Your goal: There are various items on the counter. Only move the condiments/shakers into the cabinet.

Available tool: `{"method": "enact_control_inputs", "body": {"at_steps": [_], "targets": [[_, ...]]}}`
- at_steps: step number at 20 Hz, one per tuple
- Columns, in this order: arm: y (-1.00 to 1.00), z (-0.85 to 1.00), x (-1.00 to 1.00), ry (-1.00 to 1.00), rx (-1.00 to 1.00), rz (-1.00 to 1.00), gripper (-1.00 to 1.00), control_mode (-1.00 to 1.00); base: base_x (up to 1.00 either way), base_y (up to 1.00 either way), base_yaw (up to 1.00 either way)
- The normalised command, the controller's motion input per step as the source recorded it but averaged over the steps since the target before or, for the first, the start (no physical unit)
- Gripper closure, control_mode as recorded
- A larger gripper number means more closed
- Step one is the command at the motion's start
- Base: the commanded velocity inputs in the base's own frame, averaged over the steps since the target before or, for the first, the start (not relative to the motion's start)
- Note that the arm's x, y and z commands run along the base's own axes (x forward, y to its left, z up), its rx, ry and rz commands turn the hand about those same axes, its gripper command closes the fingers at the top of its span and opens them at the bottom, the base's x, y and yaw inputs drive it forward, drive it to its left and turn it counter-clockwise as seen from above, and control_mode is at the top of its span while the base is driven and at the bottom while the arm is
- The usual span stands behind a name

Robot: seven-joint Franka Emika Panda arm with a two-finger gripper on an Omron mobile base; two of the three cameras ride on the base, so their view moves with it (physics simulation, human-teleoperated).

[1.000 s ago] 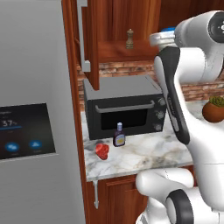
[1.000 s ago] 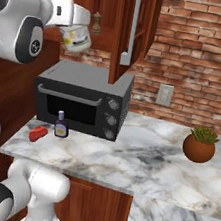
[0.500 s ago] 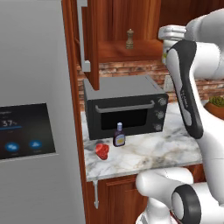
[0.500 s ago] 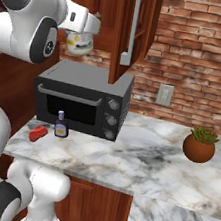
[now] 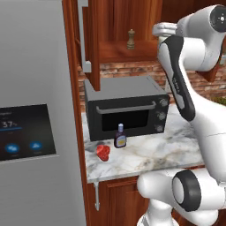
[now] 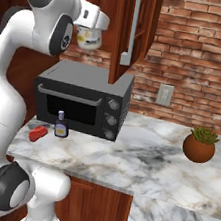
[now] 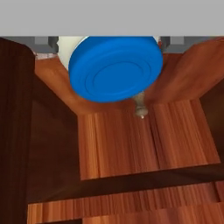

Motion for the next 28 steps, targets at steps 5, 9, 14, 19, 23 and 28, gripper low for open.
{"method": "enact_control_inputs", "body": {"at_steps": [5,9,14,19,23,28], "targets": [[-0.10,-0.10,0.73,0.00,0.00,0.00,1.00,-1.00,0.00,0.00,0.00],[-0.02,-0.07,0.72,0.01,0.00,0.00,1.00,-1.00,0.00,0.00,0.00],[0.00,-0.03,0.79,0.04,0.00,0.00,1.00,-1.00,0.00,0.00,0.00],[-0.03,0.00,0.75,0.05,0.00,0.00,1.00,-1.00,0.00,0.00,0.00],[0.00,0.00,0.70,0.06,0.00,0.00,1.00,-1.00,0.00,0.00,0.00],[-0.04,-0.18,0.54,0.05,0.00,0.00,1.00,-1.00,0.00,0.00,0.00]]}}
